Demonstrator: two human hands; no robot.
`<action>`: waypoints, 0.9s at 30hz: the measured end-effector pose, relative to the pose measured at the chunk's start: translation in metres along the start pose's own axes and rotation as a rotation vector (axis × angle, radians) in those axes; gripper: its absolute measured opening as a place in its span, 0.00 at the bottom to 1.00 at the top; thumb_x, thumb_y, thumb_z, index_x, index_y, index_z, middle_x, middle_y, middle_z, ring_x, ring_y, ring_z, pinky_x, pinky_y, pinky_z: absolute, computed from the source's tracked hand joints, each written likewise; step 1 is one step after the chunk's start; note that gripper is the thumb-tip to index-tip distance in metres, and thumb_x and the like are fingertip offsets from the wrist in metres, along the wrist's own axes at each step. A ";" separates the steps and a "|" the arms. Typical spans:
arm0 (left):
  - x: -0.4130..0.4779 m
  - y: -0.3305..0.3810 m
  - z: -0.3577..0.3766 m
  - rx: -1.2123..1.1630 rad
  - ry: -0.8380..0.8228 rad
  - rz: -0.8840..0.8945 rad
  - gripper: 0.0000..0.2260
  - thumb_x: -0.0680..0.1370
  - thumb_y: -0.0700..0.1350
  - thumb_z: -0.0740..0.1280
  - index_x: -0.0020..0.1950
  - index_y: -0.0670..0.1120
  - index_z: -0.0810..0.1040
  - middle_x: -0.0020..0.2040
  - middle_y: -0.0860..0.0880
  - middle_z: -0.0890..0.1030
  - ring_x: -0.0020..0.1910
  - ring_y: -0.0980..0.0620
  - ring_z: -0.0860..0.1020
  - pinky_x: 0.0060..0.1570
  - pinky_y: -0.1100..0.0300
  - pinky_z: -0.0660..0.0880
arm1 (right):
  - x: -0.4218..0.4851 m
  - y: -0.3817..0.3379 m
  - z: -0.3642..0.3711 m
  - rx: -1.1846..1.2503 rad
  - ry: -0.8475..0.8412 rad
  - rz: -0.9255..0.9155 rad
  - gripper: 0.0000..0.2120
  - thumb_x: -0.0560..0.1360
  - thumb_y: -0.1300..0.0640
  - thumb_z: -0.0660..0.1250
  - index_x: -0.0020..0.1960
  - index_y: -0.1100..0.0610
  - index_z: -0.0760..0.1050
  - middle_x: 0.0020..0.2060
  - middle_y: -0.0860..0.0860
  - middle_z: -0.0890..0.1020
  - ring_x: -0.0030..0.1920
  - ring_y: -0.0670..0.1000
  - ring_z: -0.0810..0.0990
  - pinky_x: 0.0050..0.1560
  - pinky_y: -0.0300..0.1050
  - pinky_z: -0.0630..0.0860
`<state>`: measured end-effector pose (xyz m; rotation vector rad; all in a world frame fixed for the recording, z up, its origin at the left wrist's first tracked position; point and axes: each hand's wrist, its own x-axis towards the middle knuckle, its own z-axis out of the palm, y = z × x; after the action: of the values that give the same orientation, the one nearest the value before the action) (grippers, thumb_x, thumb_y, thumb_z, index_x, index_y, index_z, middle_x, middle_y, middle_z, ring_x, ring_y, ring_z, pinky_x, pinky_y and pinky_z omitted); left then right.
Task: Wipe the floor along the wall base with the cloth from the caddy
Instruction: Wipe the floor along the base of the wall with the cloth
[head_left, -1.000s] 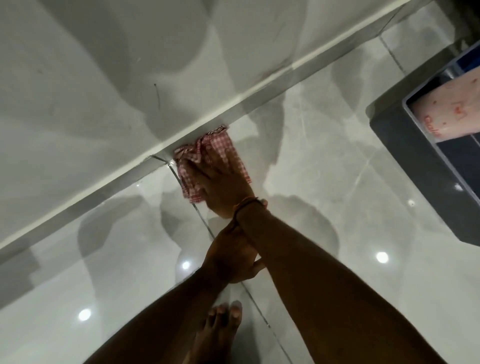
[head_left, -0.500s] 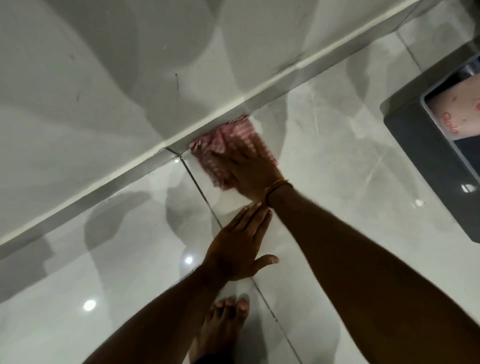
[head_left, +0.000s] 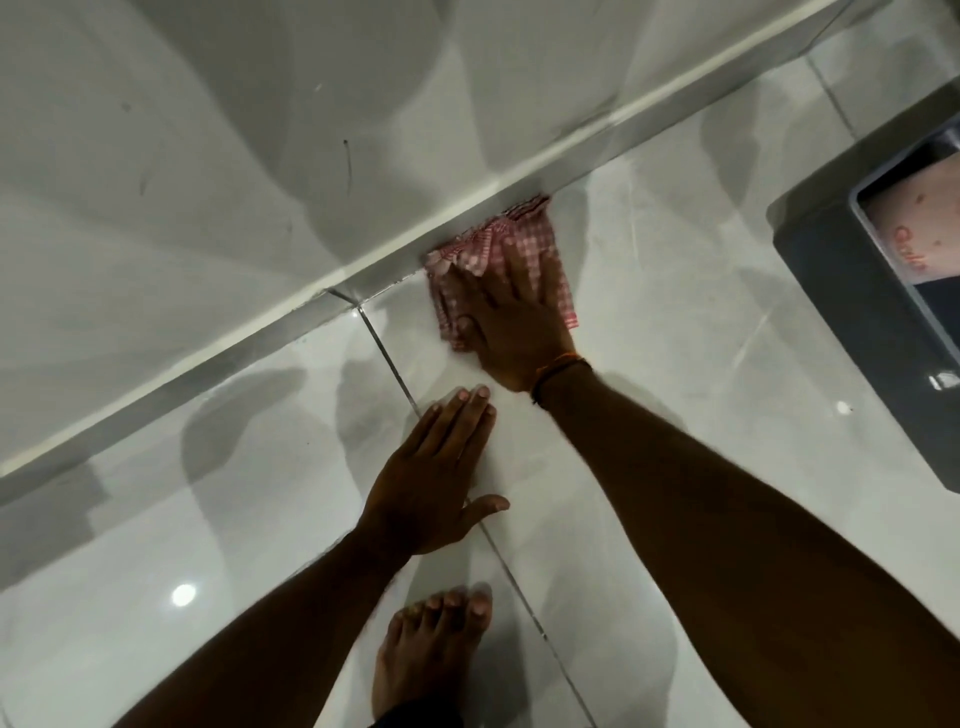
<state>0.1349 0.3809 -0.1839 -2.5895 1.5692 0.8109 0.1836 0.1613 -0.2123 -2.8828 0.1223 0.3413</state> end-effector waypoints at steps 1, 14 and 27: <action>0.001 0.001 -0.001 -0.003 -0.009 -0.007 0.44 0.81 0.73 0.48 0.85 0.41 0.54 0.86 0.40 0.53 0.86 0.39 0.51 0.82 0.40 0.59 | -0.003 -0.007 0.003 -0.011 0.002 -0.045 0.31 0.83 0.39 0.50 0.84 0.43 0.49 0.84 0.56 0.53 0.83 0.65 0.47 0.78 0.75 0.43; 0.015 -0.005 -0.003 -0.048 0.052 -0.120 0.46 0.80 0.74 0.48 0.86 0.41 0.51 0.87 0.40 0.51 0.86 0.40 0.50 0.83 0.41 0.58 | 0.001 0.107 -0.021 -0.074 0.076 -0.049 0.26 0.85 0.47 0.58 0.82 0.49 0.61 0.80 0.57 0.65 0.81 0.68 0.58 0.78 0.75 0.51; 0.043 -0.003 -0.018 -0.027 0.068 -0.073 0.46 0.81 0.74 0.46 0.85 0.40 0.50 0.86 0.39 0.51 0.86 0.40 0.50 0.83 0.42 0.56 | 0.051 0.224 -0.061 0.269 0.116 0.834 0.31 0.84 0.43 0.48 0.84 0.44 0.43 0.85 0.55 0.45 0.83 0.64 0.41 0.78 0.71 0.36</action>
<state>0.1608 0.3423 -0.1879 -2.7036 1.4797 0.7511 0.2220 -0.0735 -0.2172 -2.4374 1.2881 0.2604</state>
